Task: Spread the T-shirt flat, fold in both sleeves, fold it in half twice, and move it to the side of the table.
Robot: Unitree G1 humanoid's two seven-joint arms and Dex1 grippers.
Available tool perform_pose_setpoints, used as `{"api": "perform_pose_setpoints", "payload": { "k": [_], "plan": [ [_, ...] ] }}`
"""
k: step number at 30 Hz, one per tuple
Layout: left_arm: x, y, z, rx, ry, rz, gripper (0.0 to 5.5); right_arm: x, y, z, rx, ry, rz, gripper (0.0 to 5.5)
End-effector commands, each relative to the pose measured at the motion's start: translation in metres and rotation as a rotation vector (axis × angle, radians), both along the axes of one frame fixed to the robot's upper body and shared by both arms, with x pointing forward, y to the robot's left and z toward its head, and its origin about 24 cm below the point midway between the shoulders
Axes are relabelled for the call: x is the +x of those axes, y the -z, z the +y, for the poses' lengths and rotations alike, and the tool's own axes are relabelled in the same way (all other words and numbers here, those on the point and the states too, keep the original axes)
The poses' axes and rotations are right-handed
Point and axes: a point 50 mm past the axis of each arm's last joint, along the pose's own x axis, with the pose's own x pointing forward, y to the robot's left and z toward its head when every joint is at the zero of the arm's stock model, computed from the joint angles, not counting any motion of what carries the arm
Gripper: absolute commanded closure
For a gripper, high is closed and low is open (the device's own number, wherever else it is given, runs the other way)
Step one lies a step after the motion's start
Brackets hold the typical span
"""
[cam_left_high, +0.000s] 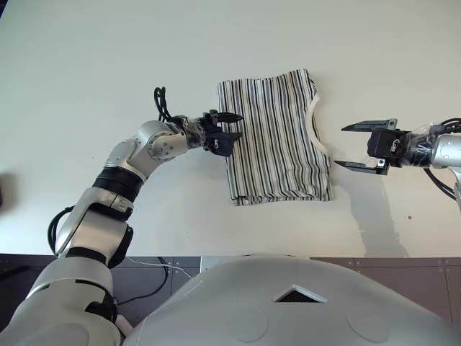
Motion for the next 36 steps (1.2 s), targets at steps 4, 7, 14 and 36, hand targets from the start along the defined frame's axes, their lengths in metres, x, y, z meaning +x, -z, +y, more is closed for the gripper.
{"api": "perform_pose_setpoints", "payload": {
  "k": [4,7,14,36],
  "plan": [
    [-0.011,-0.030,0.030,-0.150,-0.064,-0.007,3.45,-0.014,-0.004,-0.003,-0.040,-0.044,-0.082,1.95],
    [-0.039,-0.056,0.053,-0.184,-0.117,-0.053,3.45,-0.039,0.002,-0.009,-0.066,-0.060,-0.135,1.95],
    [-0.135,-0.033,0.047,-0.090,0.022,0.137,3.45,-0.075,0.023,-0.023,-0.190,-0.124,-0.193,1.95],
    [-0.124,0.014,0.039,0.171,0.258,-0.013,2.75,-0.063,0.034,-0.009,-0.198,-0.233,-0.270,1.92]
  ]
}}
